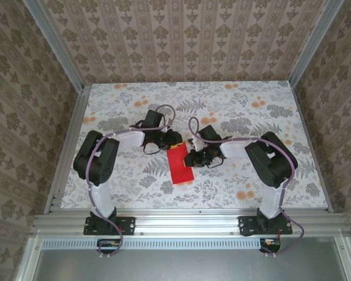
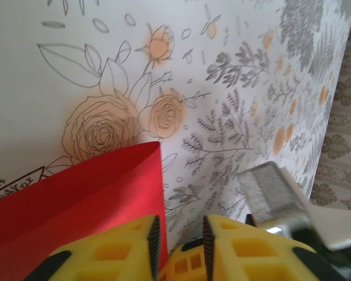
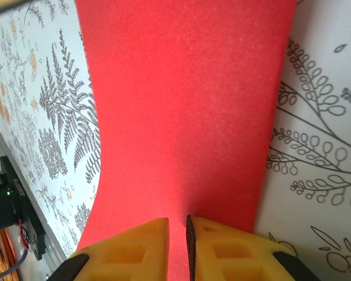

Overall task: Fold a paper plane with a square sheet of paper (pick it up from the middle)
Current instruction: First fold in half a square sheet of paper at the center of the table.

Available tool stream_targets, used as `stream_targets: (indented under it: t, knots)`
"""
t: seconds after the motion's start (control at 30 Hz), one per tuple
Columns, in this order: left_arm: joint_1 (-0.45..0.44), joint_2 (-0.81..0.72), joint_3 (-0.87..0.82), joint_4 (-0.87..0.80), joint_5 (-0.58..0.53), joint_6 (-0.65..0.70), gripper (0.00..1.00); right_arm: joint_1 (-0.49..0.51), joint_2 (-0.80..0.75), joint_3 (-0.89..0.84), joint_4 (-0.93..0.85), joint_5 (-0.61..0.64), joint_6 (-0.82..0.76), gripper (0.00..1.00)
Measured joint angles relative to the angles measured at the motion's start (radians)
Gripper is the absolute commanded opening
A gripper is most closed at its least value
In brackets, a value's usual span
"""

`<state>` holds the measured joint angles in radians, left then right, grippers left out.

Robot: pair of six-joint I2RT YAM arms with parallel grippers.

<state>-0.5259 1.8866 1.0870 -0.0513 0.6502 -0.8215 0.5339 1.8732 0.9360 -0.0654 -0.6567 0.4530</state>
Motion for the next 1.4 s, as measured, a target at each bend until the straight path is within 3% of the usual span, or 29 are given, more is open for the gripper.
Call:
stream_targets:
  t: [0.83, 1.07, 1.4]
  knots:
    - [-0.017, 0.181, 0.121, -0.023, 0.045, 0.005, 0.09, -0.010, 0.018, -0.004, 0.051, -0.062, 0.037, 0.17]
    - [-0.018, 0.181, 0.127, -0.039, 0.023, 0.013, 0.07, -0.019, -0.080, -0.018, 0.124, 0.053, 0.236, 0.15]
    - [-0.023, 0.182, 0.138, -0.058, 0.008, 0.014, 0.06, -0.016, 0.001, 0.061, 0.082, 0.139, 0.307, 0.10]
